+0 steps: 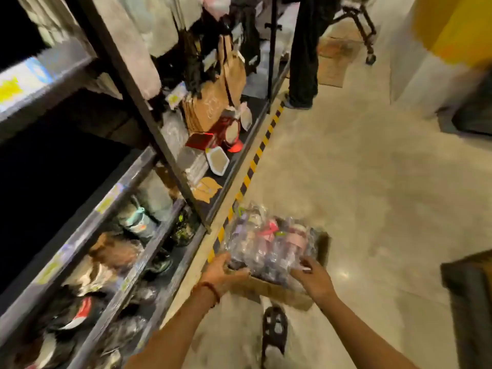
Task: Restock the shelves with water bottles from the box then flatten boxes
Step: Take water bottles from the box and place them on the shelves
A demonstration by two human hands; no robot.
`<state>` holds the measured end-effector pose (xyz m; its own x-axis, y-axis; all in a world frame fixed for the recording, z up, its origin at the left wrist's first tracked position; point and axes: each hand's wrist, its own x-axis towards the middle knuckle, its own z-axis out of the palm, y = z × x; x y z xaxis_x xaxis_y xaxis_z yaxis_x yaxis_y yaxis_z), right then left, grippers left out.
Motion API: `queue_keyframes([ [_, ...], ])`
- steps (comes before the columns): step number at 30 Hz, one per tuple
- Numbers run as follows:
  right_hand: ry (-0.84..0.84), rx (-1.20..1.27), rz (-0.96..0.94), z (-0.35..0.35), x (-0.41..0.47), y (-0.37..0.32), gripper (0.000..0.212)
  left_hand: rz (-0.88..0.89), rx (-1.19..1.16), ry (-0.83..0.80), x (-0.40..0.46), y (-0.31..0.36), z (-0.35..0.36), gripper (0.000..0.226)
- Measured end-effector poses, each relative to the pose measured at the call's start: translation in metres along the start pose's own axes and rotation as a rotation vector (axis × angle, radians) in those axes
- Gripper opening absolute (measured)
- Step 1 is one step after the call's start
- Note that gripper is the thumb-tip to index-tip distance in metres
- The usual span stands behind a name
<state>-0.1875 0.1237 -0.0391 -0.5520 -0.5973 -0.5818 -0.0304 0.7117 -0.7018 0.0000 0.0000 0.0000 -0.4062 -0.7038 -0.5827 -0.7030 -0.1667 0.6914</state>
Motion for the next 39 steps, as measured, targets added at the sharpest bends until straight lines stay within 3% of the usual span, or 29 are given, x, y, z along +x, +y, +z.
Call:
queue_keyframes([
  [2, -0.001, 0.007, -0.011, -0.001, 0.042, -0.001, 0.046, 0.071, 0.136, -0.044, 0.052, 0.012, 0.015, 0.041],
  [8, -0.003, -0.113, 0.057, 0.009, 0.160, 0.032, 0.063, 0.045, 0.442, -0.163, 0.187, 0.012, 0.061, 0.047],
  [10, 0.005, -0.142, 0.055, 0.014, 0.192, 0.049, 0.067, 0.043, 0.501, -0.156, 0.223, 0.000, 0.073, 0.064],
  [15, 0.054, -0.165, 0.128, 0.032, 0.253, 0.096, 0.052, -0.052, 0.609, -0.125, 0.294, -0.049, 0.104, 0.093],
  [19, 0.068, -0.217, 0.290, 0.054, 0.285, 0.129, 0.075, -0.079, 0.736, -0.066, 0.337, -0.081, 0.121, 0.097],
  [22, 0.060, -0.297, 0.364, 0.068, 0.303, 0.144, 0.088, -0.121, 0.703, 0.071, 0.357, -0.090, 0.132, 0.100],
  [26, 0.101, -0.145, 0.454, 0.083, 0.318, 0.147, 0.109, -0.203, 0.634, 0.160, 0.375, -0.102, 0.142, 0.108],
  [32, 0.372, 0.067, 0.403, 0.102, 0.322, 0.140, 0.097, -0.210, 0.420, 0.264, 0.381, -0.114, 0.144, 0.112],
  [39, 0.361, 0.067, 0.458, 0.090, 0.313, 0.121, 0.083, -0.304, 0.248, 0.092, 0.378, -0.108, 0.121, 0.085],
])
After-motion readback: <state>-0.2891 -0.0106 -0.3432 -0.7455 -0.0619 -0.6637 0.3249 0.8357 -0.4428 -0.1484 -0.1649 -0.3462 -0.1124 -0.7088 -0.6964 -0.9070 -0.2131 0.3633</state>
